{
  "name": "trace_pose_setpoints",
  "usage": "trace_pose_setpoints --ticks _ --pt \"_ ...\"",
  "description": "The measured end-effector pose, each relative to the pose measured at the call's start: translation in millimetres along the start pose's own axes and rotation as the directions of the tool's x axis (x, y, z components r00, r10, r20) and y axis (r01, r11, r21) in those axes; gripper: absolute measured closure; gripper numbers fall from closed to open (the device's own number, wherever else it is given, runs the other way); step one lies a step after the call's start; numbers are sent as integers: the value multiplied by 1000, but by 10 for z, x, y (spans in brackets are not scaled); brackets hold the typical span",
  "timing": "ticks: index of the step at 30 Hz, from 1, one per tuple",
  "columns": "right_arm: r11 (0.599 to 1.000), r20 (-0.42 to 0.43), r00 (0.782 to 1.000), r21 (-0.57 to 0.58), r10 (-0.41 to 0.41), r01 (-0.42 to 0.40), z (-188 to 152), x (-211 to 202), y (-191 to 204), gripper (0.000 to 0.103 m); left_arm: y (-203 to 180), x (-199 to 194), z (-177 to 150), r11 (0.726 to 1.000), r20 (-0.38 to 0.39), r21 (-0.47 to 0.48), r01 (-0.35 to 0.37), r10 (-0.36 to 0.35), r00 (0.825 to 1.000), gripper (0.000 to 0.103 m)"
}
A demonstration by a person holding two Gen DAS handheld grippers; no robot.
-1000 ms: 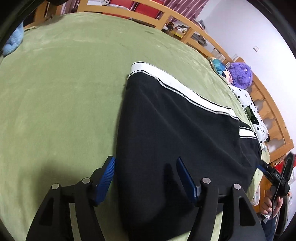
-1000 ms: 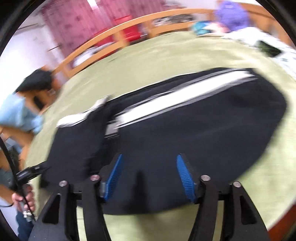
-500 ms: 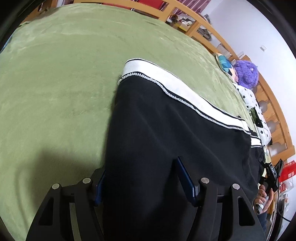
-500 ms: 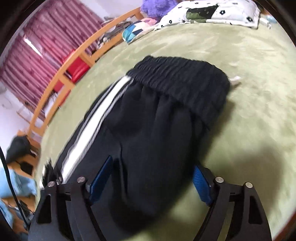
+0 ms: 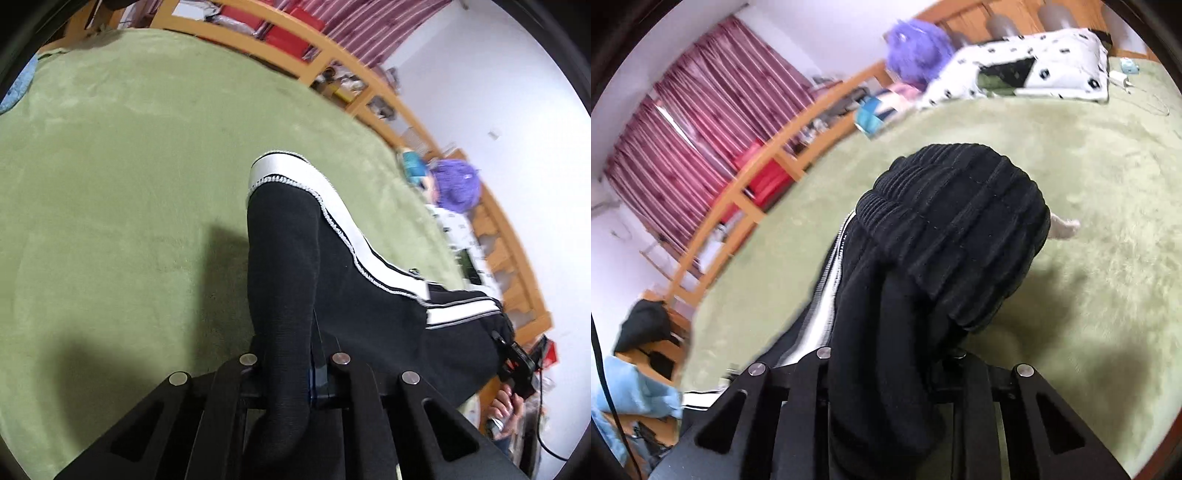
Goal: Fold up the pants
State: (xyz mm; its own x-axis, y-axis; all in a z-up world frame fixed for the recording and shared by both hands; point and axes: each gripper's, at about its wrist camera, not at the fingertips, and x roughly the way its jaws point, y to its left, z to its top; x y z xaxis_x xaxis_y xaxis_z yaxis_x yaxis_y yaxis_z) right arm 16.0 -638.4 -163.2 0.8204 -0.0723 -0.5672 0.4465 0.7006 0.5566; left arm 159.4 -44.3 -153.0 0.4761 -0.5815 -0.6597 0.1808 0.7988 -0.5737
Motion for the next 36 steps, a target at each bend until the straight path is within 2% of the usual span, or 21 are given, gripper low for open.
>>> trace_pose_setpoints --ticks 1,5,9,11,13,15,16,17,18,19,20,22,23,26,29,30,31,32,34,36 --pt "1000 11 1000 -5 15 -15 -28 -106 101 79 23 -96 -2 1000 6 1 0 0 1000 93" --pt "996 -10 997 -42 79 -80 -285 -371 475 79 280 -600 4 997 52 17 -82 81 995 94" --pt "984 -106 984 -95 143 -153 -764 -339 926 79 865 -1200 -9 984 90 -51 -168 172 981 93" --pt "977 -153 975 -112 163 -181 -1027 -276 1041 79 1025 -1313 -59 976 91 -56 -211 215 972 93" --pt "977 -205 968 -123 147 -175 -1251 -156 1049 77 1210 -1320 -147 973 63 -73 -220 225 972 91" --pt "987 -231 970 -119 81 -111 -1408 -59 923 73 1342 -1255 -231 967 29 -83 -240 243 969 84" --pt "990 -247 967 -109 60 -89 -1426 1 832 66 1382 -1193 -280 952 11 -83 -294 295 955 73" --pt "993 -275 960 -95 43 -72 -1462 53 725 63 1374 -1136 -304 943 -4 -80 -324 325 946 63" --pt "996 -324 946 -80 20 -49 -1525 116 585 59 1385 -1104 -334 931 -18 -80 -357 357 934 58" --pt "997 -354 935 -73 -4 -23 -1547 187 479 52 1404 -1114 -382 918 -17 -82 -388 388 922 46" --pt "998 -373 928 -61 -22 -1 -1588 217 365 50 1426 -1157 -411 914 -11 -80 -398 399 917 41" --pt "999 -361 933 -46 -12 -5 -1611 156 299 50 1463 -1281 -520 914 3 -78 -398 400 917 36" --pt "997 -341 939 -77 -52 27 -1613 77 348 48 1478 -1327 -572 912 1 -82 -402 404 915 31" --pt "984 -281 953 -163 -113 69 -1647 -147 544 44 1574 -1437 -797 918 -14 -112 -381 382 924 29" --pt "974 -237 964 -218 -118 66 -1755 -392 755 40 1704 -1509 -1110 939 -14 -190 -286 289 957 29" --pt "969 -226 966 -235 -125 70 -1767 -445 802 40 1755 -1501 -1216 949 -8 -220 -225 229 973 29" --pt "965 -212 969 -251 -128 73 -1811 -504 856 40 1787 -1497 -1296 954 7 -242 -179 186 982 29" --pt "964 -204 971 -258 -123 68 -1820 -558 881 40 1822 -1505 -1366 955 32 -265 -137 151 988 26" --pt "965 -196 976 -260 -96 42 -1908 -655 938 40 1884 -1510 -1429 951 102 -299 -75 110 989 23" --pt "965 -210 975 -260 -72 15 -1990 -688 982 40 1913 -1464 -1416 945 126 -322 -55 100 987 22"
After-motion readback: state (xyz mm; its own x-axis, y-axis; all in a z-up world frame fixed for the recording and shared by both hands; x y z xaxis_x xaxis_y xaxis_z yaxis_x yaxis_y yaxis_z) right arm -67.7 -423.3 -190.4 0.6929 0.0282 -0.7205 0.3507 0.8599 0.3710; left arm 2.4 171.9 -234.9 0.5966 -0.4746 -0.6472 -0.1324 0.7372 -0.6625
